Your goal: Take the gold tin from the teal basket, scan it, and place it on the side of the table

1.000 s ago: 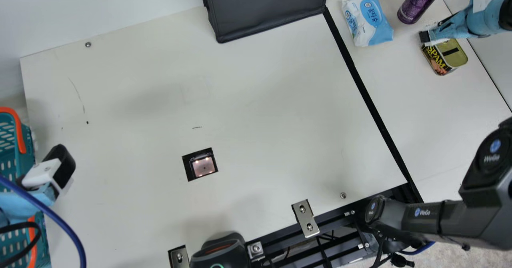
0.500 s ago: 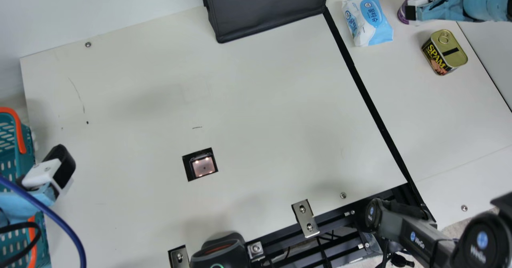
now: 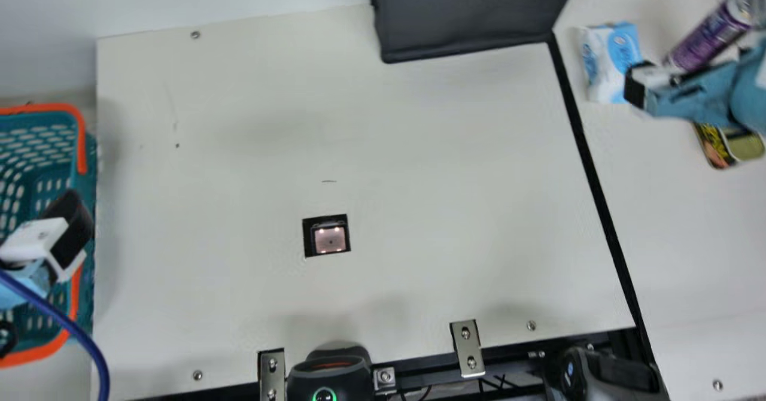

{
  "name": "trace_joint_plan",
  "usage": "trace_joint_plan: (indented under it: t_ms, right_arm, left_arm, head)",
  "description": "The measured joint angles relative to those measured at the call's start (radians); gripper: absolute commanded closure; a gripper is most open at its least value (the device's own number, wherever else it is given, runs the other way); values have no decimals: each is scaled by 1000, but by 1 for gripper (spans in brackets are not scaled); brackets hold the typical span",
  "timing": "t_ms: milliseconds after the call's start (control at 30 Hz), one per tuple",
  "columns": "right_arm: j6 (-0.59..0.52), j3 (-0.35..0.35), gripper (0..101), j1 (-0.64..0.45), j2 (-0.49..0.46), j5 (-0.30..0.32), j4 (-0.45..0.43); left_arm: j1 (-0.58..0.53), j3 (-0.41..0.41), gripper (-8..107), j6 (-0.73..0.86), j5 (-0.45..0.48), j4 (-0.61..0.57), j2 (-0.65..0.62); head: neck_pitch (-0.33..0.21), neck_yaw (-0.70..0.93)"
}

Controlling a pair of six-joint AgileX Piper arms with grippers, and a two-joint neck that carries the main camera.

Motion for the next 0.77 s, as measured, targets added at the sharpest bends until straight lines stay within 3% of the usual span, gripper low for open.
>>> trace_joint_plan:
  t_ms: [167,633,767]
  right_arm:
    - [77,28,6,88,-86,29,-26]
    - [291,106,6,330,-323,121,-83]
    - [300,106,6,345,-335,127,-83]
  left_arm:
    - [51,-52,9,43,73,-11,-30]
    - [51,-52,9,43,77,-15,-30]
    - [51,-52,9,43,77,-15,-30]
  head:
    - [0,91]
    - [0,87]
    - [0,87]
